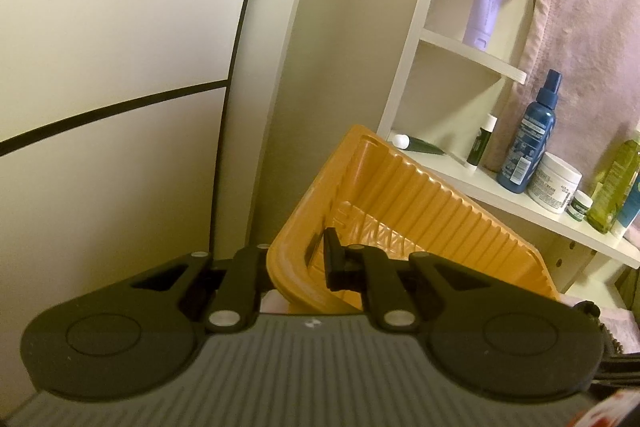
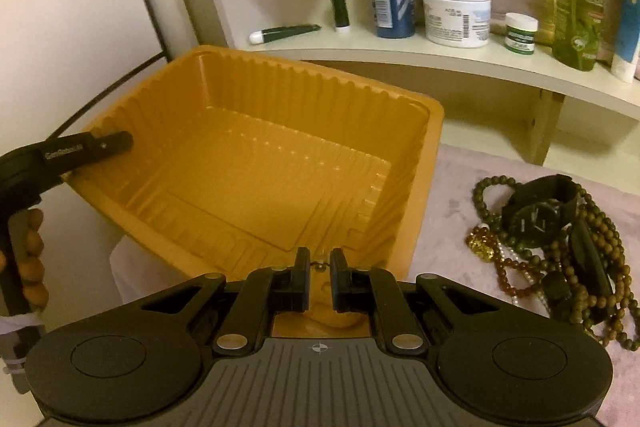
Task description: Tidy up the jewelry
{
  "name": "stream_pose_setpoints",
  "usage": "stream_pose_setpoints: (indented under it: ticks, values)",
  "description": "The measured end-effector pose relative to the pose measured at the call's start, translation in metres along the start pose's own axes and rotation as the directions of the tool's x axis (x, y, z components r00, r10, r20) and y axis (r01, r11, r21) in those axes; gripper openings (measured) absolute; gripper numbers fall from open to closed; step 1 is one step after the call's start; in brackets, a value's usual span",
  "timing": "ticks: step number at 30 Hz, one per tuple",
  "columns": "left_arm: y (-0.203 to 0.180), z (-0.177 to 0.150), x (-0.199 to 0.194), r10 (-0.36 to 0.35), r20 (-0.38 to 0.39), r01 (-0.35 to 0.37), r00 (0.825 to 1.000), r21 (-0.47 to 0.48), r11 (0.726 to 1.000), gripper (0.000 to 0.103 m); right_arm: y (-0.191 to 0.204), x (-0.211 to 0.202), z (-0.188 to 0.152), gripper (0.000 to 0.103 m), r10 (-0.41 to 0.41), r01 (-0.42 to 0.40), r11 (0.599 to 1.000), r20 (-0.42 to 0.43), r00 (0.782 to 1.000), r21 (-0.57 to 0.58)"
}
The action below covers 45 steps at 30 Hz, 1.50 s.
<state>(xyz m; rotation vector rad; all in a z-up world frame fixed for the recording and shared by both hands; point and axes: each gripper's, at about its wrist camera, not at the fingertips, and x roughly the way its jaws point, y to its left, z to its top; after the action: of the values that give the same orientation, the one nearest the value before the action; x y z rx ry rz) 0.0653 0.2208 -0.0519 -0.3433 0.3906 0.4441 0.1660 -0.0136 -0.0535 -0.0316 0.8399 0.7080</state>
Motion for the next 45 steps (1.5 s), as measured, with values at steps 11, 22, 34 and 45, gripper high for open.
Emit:
stream_pose_setpoints:
  ticks: [11, 22, 34, 45]
  values:
    - [0.0, -0.001, -0.001, 0.004, 0.002, -0.004, 1.0, 0.004, 1.0, 0.011, -0.001, -0.007, -0.002, 0.012, 0.019, -0.019, 1.0, 0.009, 1.0, -0.005]
    - [0.0, 0.0, -0.002, 0.005, 0.003, -0.005, 1.0, 0.006, 1.0, 0.011, -0.055, -0.08, -0.032, 0.012, -0.193, 0.187, 0.98, 0.088, 0.977, 0.073]
    - [-0.004, 0.001, -0.003, 0.011, 0.004, -0.011, 1.0, 0.025, 1.0, 0.011, -0.062, -0.075, -0.051, 0.012, -0.338, 0.342, 0.935, 0.053, 0.94, -0.091]
    - [-0.005, 0.003, -0.005, 0.003, 0.009, -0.003, 1.0, 0.028, 1.0, 0.011, -0.079, -0.076, -0.052, 0.007, -0.366, 0.37, 0.928, 0.075, 0.928, -0.041]
